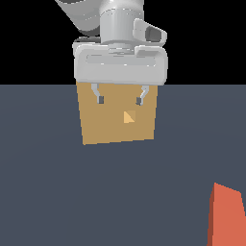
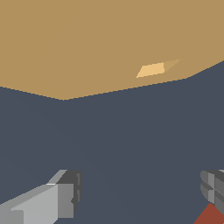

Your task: Insert the peg into the horizontal hole in a box.

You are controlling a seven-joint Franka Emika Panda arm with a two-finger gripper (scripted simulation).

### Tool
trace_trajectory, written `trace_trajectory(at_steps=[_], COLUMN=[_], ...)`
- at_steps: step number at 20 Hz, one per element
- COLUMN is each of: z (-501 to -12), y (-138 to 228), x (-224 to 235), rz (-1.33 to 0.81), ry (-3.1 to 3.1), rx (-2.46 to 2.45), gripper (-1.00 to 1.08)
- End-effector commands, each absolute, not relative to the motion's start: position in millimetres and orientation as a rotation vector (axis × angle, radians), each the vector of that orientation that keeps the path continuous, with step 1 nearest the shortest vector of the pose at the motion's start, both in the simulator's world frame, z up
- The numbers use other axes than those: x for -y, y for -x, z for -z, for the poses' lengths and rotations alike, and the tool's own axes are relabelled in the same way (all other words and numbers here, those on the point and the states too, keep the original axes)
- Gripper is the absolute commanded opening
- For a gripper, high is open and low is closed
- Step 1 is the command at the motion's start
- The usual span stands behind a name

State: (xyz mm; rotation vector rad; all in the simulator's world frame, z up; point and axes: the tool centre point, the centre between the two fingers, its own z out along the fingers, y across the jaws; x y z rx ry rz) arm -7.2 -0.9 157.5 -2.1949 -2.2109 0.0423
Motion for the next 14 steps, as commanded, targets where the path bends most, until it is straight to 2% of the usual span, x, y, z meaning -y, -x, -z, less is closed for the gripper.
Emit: trace_trajectory(at_steps=[1, 8, 14], z=[-157.5, -152.3, -140.0], y=[7.2, -1.1, -19.4], x=[1.0, 14.1, 47.1], rz=[-0.042, -0.041, -0.037], ry=[2.195, 2.233, 2.322], rx=[2.211, 2.175, 2.087], gripper=[1.0, 1.0, 1.0])
